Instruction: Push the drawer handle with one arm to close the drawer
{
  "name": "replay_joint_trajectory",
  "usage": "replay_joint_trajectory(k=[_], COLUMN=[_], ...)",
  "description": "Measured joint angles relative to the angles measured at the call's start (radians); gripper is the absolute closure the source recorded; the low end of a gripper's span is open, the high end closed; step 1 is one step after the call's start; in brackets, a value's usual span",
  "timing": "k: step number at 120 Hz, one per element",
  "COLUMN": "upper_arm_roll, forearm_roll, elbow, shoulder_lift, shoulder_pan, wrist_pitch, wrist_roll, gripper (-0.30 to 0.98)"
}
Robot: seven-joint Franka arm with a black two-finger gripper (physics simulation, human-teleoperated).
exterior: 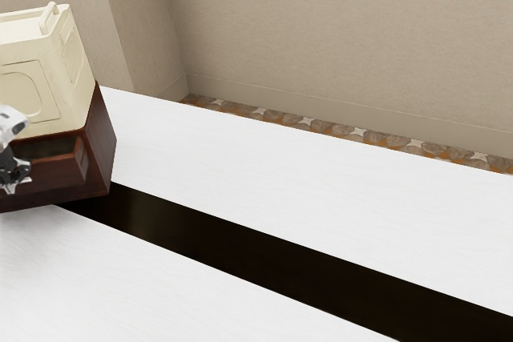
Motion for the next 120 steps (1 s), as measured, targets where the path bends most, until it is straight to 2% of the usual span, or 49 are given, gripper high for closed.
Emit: replay_joint_trajectory(k=[75,106,120], upper_arm_roll=[-0.002,-0.003,-0.007], forearm_roll=[-0.012,-0.082,-0.103], elbow=[0.16,0.234,0.208], shoulder_lift=[0.146,0.209,0.17], shoulder_pan=[-0.001,0.004,0.003], wrist_pitch=[0.029,0.031,0.024], wrist_roll=[0.026,0.063,0.08], gripper=[0.79,0.79,0.79])
